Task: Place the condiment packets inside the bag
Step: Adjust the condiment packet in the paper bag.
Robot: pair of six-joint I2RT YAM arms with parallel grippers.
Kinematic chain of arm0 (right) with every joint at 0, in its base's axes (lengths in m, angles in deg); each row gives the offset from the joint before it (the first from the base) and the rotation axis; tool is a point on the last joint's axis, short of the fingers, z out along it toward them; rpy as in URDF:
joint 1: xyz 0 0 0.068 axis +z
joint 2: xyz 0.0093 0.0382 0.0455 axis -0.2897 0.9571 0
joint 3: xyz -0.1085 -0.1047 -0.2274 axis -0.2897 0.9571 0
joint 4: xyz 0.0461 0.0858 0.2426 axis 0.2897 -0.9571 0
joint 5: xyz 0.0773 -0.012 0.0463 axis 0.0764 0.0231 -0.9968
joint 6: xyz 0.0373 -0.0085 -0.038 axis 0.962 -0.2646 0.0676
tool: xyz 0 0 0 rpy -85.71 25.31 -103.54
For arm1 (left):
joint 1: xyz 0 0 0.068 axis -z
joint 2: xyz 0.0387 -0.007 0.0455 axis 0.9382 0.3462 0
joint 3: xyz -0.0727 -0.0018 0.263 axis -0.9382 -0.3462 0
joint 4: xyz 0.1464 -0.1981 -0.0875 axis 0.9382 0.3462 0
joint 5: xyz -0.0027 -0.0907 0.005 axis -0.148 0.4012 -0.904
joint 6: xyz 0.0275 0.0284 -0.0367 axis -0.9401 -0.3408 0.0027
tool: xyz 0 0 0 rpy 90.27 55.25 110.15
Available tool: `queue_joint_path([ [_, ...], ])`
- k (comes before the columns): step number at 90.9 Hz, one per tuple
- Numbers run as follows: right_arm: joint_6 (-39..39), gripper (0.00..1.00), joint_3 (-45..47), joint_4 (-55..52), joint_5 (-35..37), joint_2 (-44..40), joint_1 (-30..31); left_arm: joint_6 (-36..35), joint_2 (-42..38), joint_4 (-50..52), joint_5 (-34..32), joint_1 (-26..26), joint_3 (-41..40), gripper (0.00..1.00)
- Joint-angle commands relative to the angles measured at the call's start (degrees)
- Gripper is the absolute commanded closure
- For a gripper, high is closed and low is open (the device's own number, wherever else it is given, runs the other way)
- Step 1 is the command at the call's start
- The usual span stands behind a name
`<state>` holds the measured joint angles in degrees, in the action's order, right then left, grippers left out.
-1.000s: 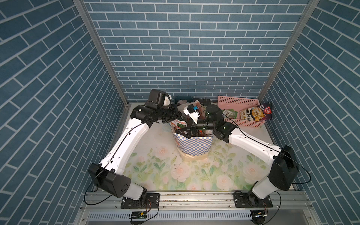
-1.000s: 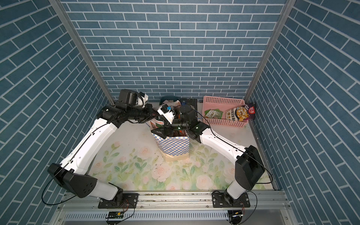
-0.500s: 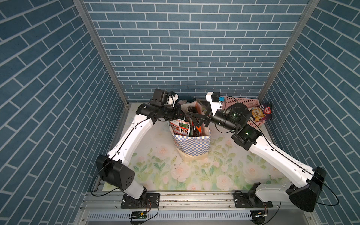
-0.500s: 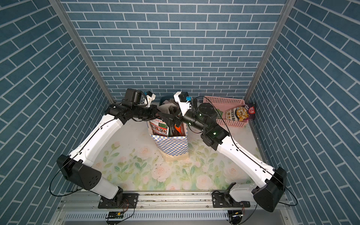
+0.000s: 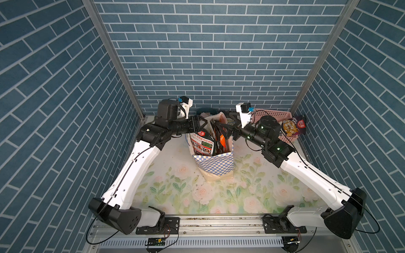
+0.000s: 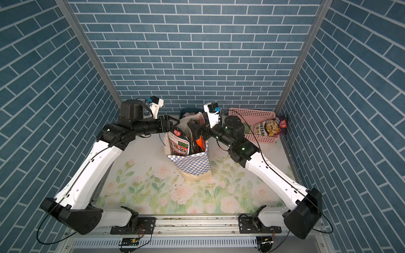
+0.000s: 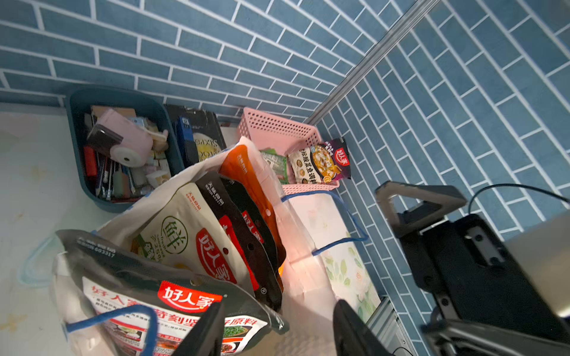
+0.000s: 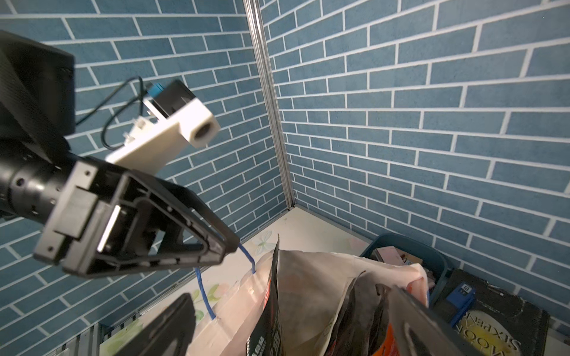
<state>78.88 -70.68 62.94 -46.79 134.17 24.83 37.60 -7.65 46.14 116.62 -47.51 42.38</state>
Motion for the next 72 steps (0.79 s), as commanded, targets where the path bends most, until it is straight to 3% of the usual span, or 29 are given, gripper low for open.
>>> queue_joint_path([
  [1,-2.62,0.01,-3.74,-4.33,-2.88,0.87,0.23,2.49,-2.67,-2.92,-4.47,-0.35,-0.82,0.36],
  [9,-4.27,0.02,-6.66,-8.83,-2.61,2.60,0.32,3.50,-5.44,-1.27,-10.80,-0.39,-1.57,0.35],
  [21,-6.82,0.04,-12.02,-16.10,-2.53,5.99,1.66,4.30,-9.61,5.30,-26.66,-0.35,-3.58,0.34],
  [26,-8.34,0.04,-15.28,-19.84,-2.48,8.35,2.95,3.91,-10.71,7.45,-29.71,-0.35,-4.85,0.34],
  [50,-10.45,0.05,-28.11,-33.55,-1.54,20.12,5.70,-1.18,-12.40,4.83,-14.19,-0.36,-11.63,0.34],
  [72,-8.56,0.16,-38.51,-40.13,-1.19,28.39,5.70,-6.40,-5.47,7.28,-18.26,-0.36,-7.46,0.41],
])
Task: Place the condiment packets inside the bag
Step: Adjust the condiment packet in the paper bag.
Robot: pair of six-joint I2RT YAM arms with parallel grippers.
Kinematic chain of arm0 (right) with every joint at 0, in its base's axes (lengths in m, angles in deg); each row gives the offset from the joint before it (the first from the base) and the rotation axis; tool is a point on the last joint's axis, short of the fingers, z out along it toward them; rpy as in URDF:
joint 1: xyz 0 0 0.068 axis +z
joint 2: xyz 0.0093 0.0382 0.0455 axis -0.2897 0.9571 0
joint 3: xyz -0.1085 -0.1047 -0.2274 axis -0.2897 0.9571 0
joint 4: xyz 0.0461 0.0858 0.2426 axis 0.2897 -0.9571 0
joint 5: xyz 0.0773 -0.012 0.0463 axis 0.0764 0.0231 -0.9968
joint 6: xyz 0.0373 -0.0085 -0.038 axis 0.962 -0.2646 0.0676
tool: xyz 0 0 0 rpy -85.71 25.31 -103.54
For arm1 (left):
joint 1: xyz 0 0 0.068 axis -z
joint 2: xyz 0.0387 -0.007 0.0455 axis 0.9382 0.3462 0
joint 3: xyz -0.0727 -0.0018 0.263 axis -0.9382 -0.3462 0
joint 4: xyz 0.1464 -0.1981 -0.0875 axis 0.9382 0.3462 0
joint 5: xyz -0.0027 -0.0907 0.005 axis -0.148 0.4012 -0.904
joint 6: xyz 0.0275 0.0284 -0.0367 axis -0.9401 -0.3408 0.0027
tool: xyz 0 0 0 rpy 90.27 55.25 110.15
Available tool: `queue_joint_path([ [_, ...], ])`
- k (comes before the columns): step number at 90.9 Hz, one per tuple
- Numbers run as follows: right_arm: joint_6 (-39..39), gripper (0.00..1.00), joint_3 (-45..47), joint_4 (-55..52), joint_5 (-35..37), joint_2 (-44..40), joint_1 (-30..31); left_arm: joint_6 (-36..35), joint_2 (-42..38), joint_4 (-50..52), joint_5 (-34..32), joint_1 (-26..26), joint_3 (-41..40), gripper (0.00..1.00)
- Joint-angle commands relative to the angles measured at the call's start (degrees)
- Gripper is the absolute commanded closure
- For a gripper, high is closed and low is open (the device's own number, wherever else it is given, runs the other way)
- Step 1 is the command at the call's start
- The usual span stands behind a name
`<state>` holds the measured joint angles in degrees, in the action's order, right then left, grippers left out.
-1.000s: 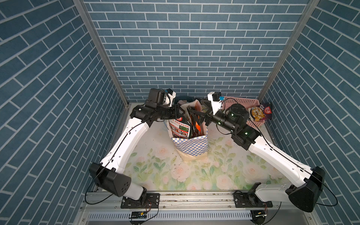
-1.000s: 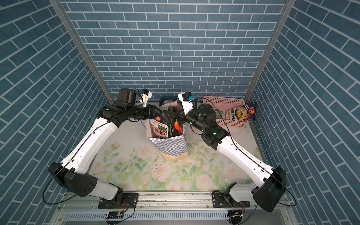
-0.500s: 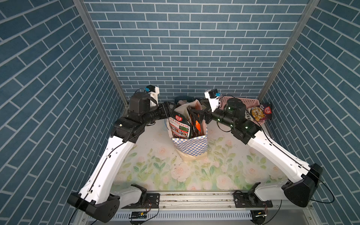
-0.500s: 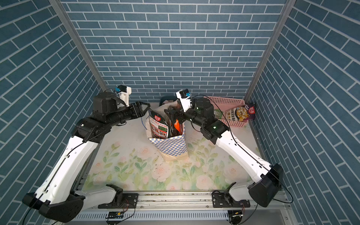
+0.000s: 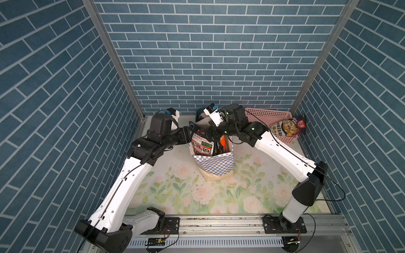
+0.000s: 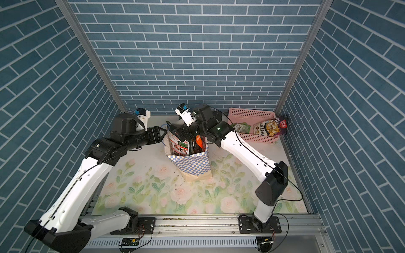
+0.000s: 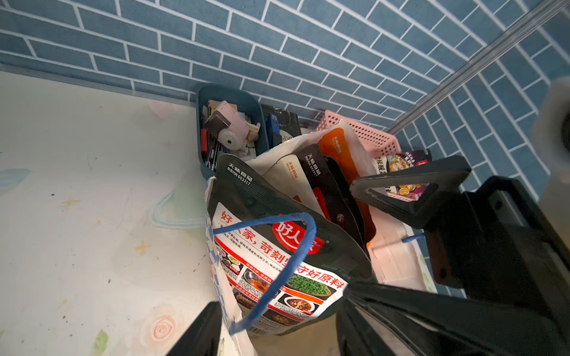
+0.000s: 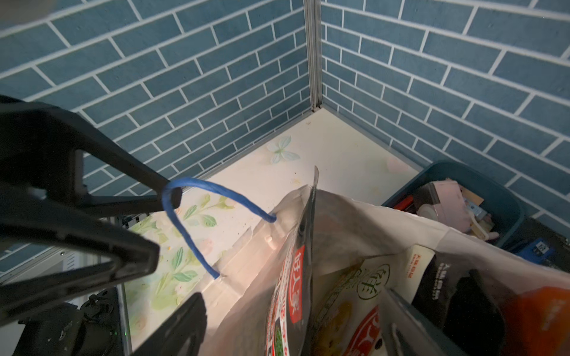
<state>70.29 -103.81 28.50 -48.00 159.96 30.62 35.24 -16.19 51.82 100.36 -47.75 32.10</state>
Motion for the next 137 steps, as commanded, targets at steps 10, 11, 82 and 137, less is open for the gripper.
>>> queue_joint_path([
  [10,0.00,0.21,-9.69,-8.73,-1.03,5.66,-0.07,-5.69,5.07,2.50,-7.67,-0.13,4.99,0.47],
  [11,0.06,0.22,-10.14,-9.05,-1.11,5.97,-0.08,-5.86,5.18,2.48,-8.18,-0.16,5.15,0.48],
  [82,10.45,1.00,-27.51,-19.09,4.41,15.17,0.98,-5.65,1.46,-5.83,-2.06,-0.11,4.67,1.00],
  [137,21.16,1.00,8.11,26.55,47.01,-2.38,10.37,-1.15,-2.20,-11.41,3.04,-0.14,-0.64,1.00],
])
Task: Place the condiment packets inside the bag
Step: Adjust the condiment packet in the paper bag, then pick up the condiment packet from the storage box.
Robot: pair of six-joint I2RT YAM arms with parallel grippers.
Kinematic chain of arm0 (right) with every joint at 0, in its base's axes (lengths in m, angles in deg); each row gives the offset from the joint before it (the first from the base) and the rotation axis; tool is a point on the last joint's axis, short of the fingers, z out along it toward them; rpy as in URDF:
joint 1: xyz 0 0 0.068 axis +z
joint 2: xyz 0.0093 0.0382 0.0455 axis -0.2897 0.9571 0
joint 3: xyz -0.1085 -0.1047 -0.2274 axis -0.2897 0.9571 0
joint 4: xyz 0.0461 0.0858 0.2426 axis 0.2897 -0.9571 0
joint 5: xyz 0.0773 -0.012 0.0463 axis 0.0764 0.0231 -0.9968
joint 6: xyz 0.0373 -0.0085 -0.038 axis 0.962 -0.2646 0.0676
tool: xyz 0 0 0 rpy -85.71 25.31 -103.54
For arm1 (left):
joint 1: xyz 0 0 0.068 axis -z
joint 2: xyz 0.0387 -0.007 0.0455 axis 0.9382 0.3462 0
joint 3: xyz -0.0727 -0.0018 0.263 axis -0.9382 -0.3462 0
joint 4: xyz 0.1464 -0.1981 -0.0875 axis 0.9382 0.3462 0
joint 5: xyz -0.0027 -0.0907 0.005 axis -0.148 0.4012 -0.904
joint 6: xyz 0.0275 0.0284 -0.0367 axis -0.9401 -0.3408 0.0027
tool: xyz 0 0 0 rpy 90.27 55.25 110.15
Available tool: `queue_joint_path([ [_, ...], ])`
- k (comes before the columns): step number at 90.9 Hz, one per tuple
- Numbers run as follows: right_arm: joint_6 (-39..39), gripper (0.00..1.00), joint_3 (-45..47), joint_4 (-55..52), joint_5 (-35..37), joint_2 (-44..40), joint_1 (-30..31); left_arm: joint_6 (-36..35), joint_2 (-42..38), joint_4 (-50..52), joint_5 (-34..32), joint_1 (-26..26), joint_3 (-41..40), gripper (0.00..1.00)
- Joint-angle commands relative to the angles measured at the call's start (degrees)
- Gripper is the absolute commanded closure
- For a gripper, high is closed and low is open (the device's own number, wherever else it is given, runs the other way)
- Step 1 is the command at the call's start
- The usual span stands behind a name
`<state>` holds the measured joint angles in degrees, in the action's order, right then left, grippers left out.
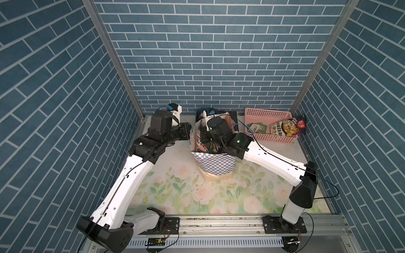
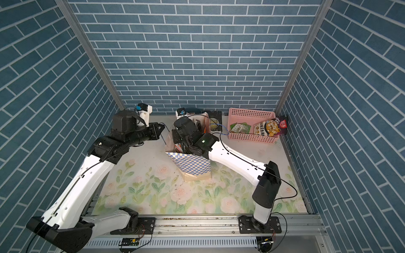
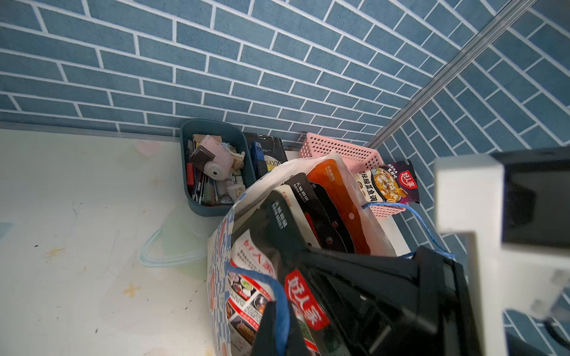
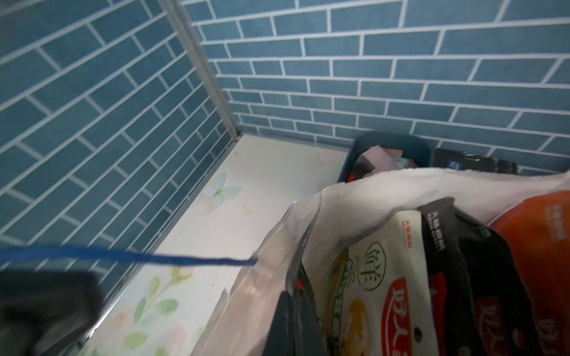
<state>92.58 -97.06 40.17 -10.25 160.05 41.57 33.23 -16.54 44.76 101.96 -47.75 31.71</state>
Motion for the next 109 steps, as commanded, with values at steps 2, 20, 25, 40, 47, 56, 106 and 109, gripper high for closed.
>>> queue_joint_path([
  [2,-1.43,1.00,1.40,15.32,8.84,-1.93,-0.58,0.96,-1.90,-4.41,1.47,-0.12,-0.34,1.00],
  [20,0.16,1.00,1.26,14.65,5.21,5.50,-0.67,1.88,-1.66,-5.15,1.97,-0.11,-0.74,1.00],
  [25,1.90,1.00,1.01,12.19,4.17,7.22,-0.79,1.94,-1.63,-5.12,1.95,-0.12,-0.60,1.00],
  [40,4.97,1.00,6.46,11.42,2.19,5.09,-0.76,1.42,-1.68,-4.14,1.03,-0.11,0.22,1.00],
  [47,3.76,0.92,6.98,10.79,2.68,3.48,-0.96,1.35,-1.61,-4.33,0.99,-0.11,0.25,1.00],
  [56,1.71,0.65,4.97,8.74,0.44,2.18,-1.95,1.71,-1.63,-4.86,1.19,-0.16,0.04,1.00],
  [106,-8.73,0.11,7.19,-1.38,-16.44,-19.08,-20.91,1.46,-1.69,-5.88,1.40,-0.11,0.32,1.00],
  [109,-8.51,0.10,7.54,-3.57,-15.50,-19.61,-24.18,1.54,-1.61,-6.05,1.59,-0.11,0.34,1.00],
])
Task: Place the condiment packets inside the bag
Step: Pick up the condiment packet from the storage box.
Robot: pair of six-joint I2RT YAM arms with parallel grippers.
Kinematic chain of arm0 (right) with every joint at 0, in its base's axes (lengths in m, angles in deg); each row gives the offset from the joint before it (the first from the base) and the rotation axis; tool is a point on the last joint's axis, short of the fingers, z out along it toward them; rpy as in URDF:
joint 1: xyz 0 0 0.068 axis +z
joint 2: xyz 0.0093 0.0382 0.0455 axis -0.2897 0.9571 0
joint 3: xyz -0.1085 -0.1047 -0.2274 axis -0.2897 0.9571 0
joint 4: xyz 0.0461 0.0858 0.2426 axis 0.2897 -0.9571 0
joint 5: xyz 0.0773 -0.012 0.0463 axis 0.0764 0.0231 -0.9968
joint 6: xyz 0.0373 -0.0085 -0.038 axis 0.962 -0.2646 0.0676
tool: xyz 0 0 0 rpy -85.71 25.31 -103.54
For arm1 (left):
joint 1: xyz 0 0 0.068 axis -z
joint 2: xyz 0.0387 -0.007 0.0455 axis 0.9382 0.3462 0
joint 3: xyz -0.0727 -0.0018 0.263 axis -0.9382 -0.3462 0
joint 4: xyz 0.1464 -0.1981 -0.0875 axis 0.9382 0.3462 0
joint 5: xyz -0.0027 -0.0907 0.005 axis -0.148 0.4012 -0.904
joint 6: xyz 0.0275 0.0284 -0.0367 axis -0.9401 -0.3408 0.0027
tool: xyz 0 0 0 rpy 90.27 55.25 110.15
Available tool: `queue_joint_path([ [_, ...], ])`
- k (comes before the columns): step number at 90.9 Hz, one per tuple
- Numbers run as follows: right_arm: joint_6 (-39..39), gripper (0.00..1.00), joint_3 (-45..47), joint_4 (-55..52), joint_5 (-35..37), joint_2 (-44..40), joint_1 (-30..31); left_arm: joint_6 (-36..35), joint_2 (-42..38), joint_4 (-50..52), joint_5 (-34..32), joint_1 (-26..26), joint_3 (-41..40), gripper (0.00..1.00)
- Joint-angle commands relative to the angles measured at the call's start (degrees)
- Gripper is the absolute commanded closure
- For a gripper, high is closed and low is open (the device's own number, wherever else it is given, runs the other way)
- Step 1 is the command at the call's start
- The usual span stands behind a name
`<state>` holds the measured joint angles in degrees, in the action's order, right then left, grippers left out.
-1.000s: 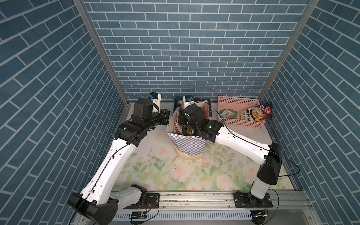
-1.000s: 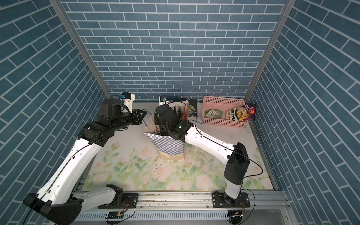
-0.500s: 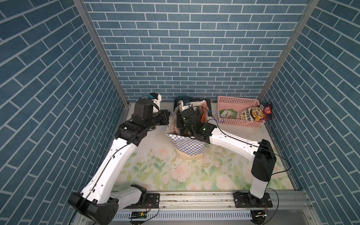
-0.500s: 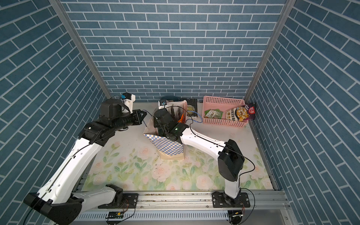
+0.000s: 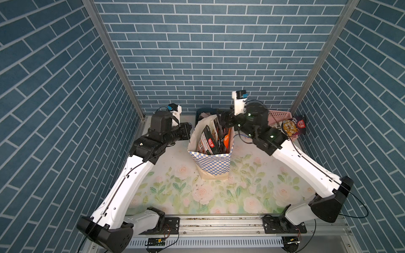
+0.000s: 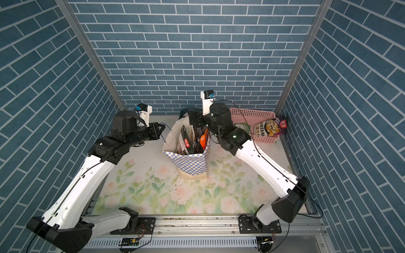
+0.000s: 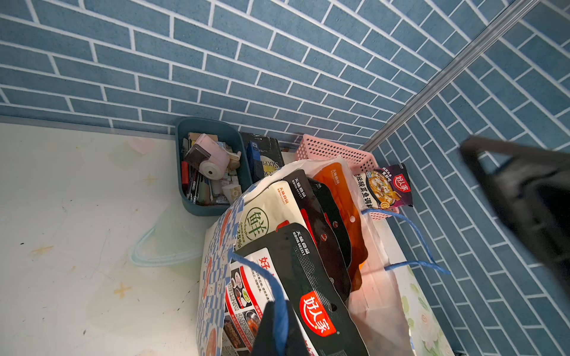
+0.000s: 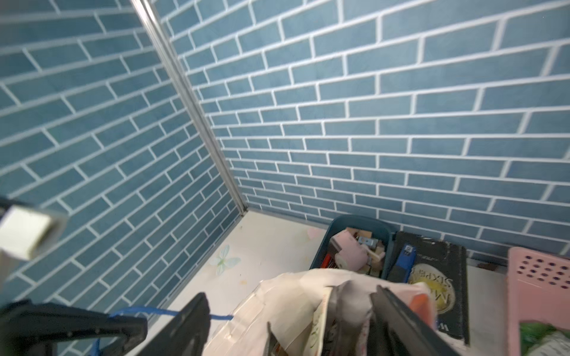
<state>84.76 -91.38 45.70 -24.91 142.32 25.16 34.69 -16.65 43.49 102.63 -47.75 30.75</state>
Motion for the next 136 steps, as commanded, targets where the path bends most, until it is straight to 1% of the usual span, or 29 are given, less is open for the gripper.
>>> queue_joint_path([
  [1,-0.66,0.10,2.03,-9.79,-0.38,-2.04,-8.75,0.15,-1.52,-4.82,0.95,-0.11,1.30,1.00],
  [11,-0.24,0.08,5.34,-12.74,1.26,-3.00,-21.11,0.44,-1.56,-5.25,1.68,-0.16,1.30,1.00],
  [19,0.73,0.07,8.97,-11.51,-0.92,-2.71,-31.20,0.70,-1.85,-5.59,2.30,-0.11,0.77,1.00],
  [28,2.18,0.07,13.02,-7.06,-3.63,-1.39,-40.58,0.85,-2.11,-6.19,2.92,-0.19,0.03,1.00],
  [35,2.13,0.06,15.18,-3.93,-2.70,0.65,-45.50,0.83,-2.16,-6.48,3.09,-0.11,-0.23,1.00],
  [38,2.32,0.03,15.82,-2.95,-2.60,1.84,-47.28,0.89,-2.17,-6.68,3.23,-0.13,-0.32,1.00],
  [47,4.35,0.01,18.60,0.86,-5.76,4.94,-53.50,1.06,-2.07,-7.19,4.21,-0.14,-0.30,1.00],
  [54,5.07,0.01,21.38,5.27,-7.91,6.23,-57.21,1.05,-2.04,-7.34,4.32,-0.12,-0.13,1.00],
  [68,8.19,0.00,22.58,9.82,-11.25,10.78,-62.15,0.88,-2.07,-7.40,3.31,-0.12,0.07,1.00],
  [80,12.53,0.01,23.71,16.01,-16.17,14.64,-64.88,0.42,-1.60,-7.08,2.11,-0.16,-0.12,1.00],
  [90,16.06,0.01,23.77,22.66,-20.34,18.28,-65.37,0.29,-1.99,-7.26,0.87,-0.12,-1.31,1.00],
  [98,19.80,0.04,23.50,27.88,-23.55,21.32,-65.37,0.23,-2.29,-7.49,0.02,-0.11,-2.14,1.00],
  [116,25.19,0.11,21.83,32.78,-23.08,27.12,-65.38,0.05,-2.09,-7.11,-1.07,-0.11,-2.01,1.00],
  [120,25.79,0.14,21.43,33.77,-23.57,28.31,-65.38,-0.08,-1.95,-6.98,-1.12,-0.16,-1.89,1.00],
  [123,26.14,0.19,20.99,34.43,-24.13,29.24,-65.37,-0.10,-1.92,-6.97,-1.13,-0.12,-1.87,1.00],
  [131,26.94,0.32,19.50,35.15,-25.85,31.52,-65.37,0.00,-1.71,-6.97,-1.33,-0.11,-2.00,1.00],
  [136,26.97,0.43,18.98,35.64,-26.38,32.13,-65.38,0.13,-1.57,-6.97,-1.28,-0.16,-1.99,1.00],
])
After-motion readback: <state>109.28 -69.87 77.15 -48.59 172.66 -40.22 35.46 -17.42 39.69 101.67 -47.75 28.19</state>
